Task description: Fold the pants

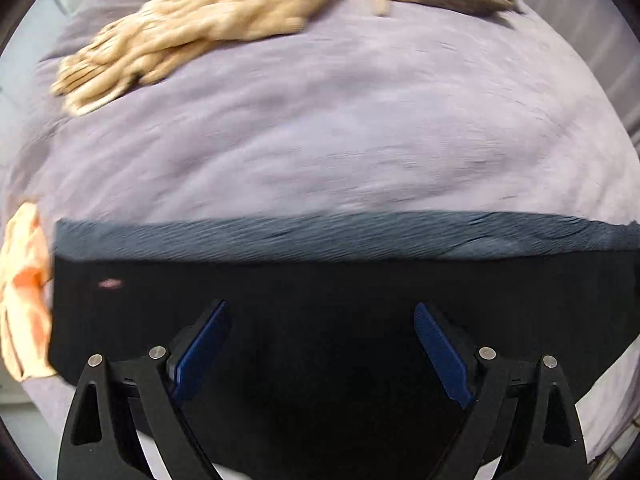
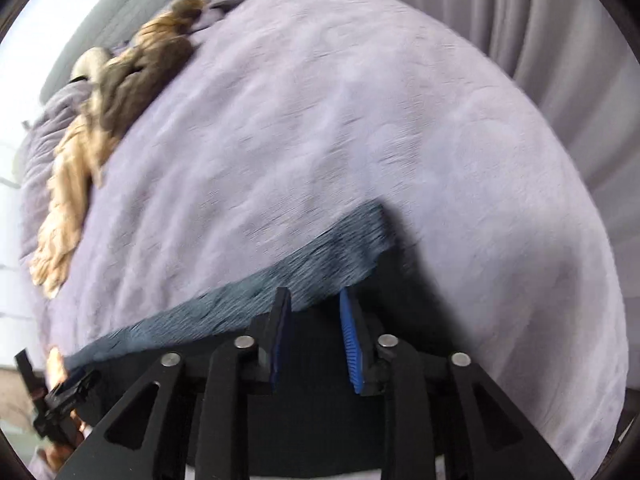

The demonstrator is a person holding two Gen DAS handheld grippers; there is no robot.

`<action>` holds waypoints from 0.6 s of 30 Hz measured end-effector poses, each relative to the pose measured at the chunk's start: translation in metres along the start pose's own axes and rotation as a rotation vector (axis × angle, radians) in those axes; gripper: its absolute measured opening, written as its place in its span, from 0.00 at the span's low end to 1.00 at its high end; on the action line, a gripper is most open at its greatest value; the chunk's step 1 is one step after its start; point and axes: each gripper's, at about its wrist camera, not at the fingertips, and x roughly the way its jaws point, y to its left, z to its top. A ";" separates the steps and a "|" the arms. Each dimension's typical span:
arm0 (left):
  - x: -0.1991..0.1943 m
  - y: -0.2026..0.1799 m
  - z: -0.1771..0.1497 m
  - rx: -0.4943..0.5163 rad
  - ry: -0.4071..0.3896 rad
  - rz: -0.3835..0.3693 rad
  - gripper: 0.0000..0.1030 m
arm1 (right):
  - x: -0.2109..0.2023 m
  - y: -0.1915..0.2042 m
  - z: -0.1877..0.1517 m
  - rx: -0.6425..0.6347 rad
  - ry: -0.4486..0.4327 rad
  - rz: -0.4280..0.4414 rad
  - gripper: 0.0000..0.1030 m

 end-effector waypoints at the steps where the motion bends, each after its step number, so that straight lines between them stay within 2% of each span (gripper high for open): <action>1: -0.002 0.018 -0.004 -0.010 0.000 0.028 0.90 | -0.004 0.010 -0.010 -0.004 0.018 0.063 0.41; 2: -0.001 0.038 -0.012 -0.020 0.000 0.058 0.90 | -0.004 0.020 -0.019 0.000 0.033 0.116 0.50; 3: -0.001 0.064 -0.019 -0.035 0.003 0.090 0.90 | -0.002 0.036 -0.038 0.005 0.077 0.219 0.53; 5: 0.003 0.095 -0.019 -0.078 0.018 0.127 0.90 | 0.004 0.064 -0.070 -0.001 0.154 0.344 0.54; 7: 0.013 0.130 -0.028 -0.111 0.024 0.156 0.90 | 0.023 0.111 -0.122 0.002 0.275 0.494 0.54; 9: 0.031 0.161 -0.037 -0.120 0.061 0.164 0.94 | 0.042 0.143 -0.166 0.028 0.371 0.571 0.54; 10: 0.042 0.174 -0.043 -0.146 0.091 0.128 1.00 | 0.052 0.159 -0.188 0.050 0.409 0.594 0.54; 12: 0.050 0.188 -0.052 -0.166 0.096 0.040 1.00 | 0.077 0.193 -0.225 0.104 0.457 0.638 0.54; 16: 0.048 0.184 -0.054 -0.037 0.069 0.042 1.00 | 0.106 0.214 -0.257 0.246 0.470 0.682 0.54; 18: 0.050 0.187 -0.054 -0.033 0.071 0.012 1.00 | 0.115 0.228 -0.263 0.250 0.478 0.661 0.54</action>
